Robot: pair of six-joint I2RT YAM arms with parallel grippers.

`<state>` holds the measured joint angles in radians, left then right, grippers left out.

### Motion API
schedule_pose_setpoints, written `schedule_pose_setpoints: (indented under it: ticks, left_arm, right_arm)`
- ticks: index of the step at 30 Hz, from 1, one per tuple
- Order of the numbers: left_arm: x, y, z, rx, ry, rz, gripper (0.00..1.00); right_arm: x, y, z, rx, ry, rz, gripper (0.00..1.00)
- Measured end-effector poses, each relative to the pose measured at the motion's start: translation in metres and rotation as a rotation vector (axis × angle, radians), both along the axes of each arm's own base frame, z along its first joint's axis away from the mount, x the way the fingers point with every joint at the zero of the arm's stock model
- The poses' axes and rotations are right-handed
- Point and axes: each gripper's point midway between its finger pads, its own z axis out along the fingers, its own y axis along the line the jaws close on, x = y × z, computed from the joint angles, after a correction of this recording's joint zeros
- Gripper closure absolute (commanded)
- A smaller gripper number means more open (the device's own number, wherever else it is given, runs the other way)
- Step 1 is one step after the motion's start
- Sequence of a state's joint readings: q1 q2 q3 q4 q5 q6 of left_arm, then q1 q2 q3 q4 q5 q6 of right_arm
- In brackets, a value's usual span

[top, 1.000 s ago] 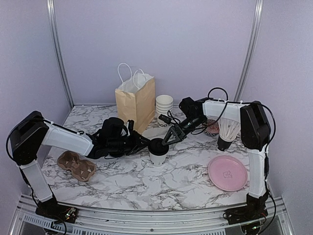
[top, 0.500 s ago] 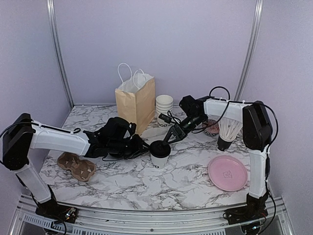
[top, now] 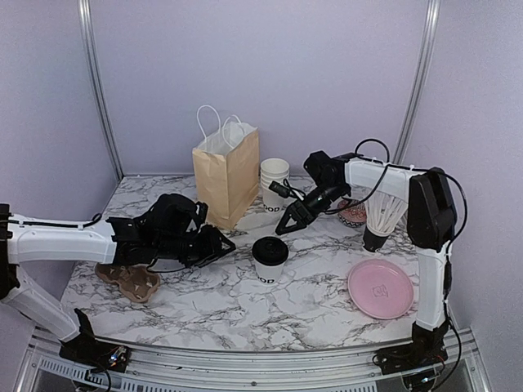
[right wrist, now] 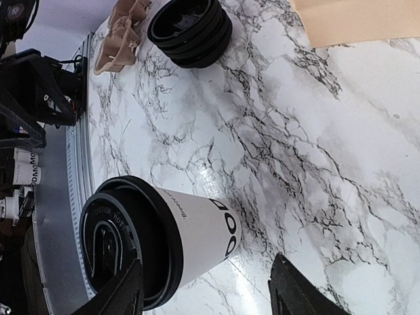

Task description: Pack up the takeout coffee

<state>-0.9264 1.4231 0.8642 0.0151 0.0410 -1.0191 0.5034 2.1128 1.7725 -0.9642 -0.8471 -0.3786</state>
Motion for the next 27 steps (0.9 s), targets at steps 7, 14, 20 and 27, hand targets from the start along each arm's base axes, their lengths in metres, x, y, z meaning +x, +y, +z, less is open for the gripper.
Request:
schedule_pose_setpoints:
  ticks: [7,14,20,27]
  left_arm:
    - [0.016,0.013,-0.005,0.038,-0.022,0.054,0.63]
    - [0.019,-0.009,-0.026,0.023,0.022,0.002,0.64]
    - [0.024,-0.031,-0.023,-0.039,0.028,-0.041,0.64]
    - [0.027,-0.042,-0.012,-0.081,0.012,-0.059,0.65]
  right_arm:
    - [-0.008,-0.003,0.006,0.009,-0.009,0.022,0.36]
    - [-0.031,-0.016,0.007,-0.003,0.005,0.034,0.37]
    - [-0.043,-0.023,-0.007,-0.025,0.042,0.042,0.37]
    - [-0.044,-0.021,-0.007,-0.017,0.045,0.048,0.38]
